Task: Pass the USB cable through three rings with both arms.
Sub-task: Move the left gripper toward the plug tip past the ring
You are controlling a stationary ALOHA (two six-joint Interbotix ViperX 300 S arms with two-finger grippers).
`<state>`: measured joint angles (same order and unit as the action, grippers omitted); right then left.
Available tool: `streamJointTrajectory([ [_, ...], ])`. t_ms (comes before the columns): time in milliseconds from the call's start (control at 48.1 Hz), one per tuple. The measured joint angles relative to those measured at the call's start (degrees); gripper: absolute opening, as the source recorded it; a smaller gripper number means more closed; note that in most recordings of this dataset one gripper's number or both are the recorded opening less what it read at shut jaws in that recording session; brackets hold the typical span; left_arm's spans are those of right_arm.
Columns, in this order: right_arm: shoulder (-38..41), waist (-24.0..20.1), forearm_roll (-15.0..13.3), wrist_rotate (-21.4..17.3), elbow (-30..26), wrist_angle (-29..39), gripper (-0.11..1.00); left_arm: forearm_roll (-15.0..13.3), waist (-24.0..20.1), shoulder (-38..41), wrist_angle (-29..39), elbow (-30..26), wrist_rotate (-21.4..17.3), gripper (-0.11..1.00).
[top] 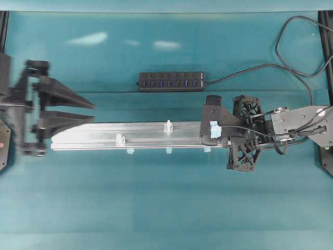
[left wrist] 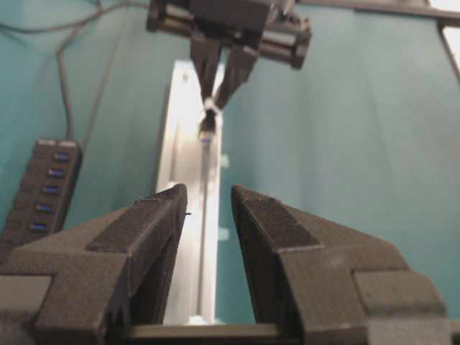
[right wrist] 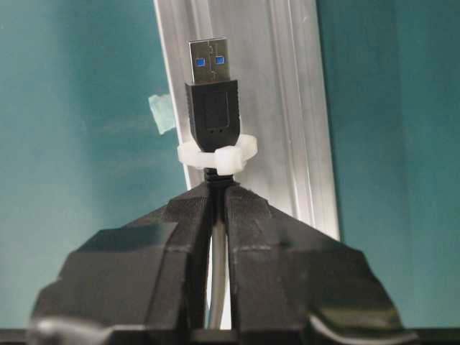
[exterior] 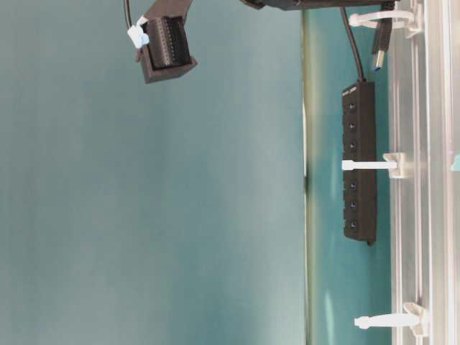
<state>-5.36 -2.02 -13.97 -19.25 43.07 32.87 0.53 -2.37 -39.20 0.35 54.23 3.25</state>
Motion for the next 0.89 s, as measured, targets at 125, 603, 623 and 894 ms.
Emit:
streamJointTrajectory([
  [125,-0.2,0.2,0.0,0.0,0.4,-0.6,-0.08,0.0,-0.6,5.3,-1.1,-1.7,-0.4,0.47],
  [603,-1.7,0.9,0.0,0.0,2.9,-4.4,-0.08,0.0,-1.4,25.8,-2.2,-12.7,-0.4,0.92],
  [623,-1.8,0.9,0.0,0.0,3.1,-4.5,-0.08,-0.1,-1.4,26.7,-2.2,-13.3,-0.4,0.92],
  [894,-2.6,1.0,-0.3,0.0,4.8,-7.6,-0.08,0.0,-1.4,36.4,-2.2,-20.9,-0.4,0.92],
])
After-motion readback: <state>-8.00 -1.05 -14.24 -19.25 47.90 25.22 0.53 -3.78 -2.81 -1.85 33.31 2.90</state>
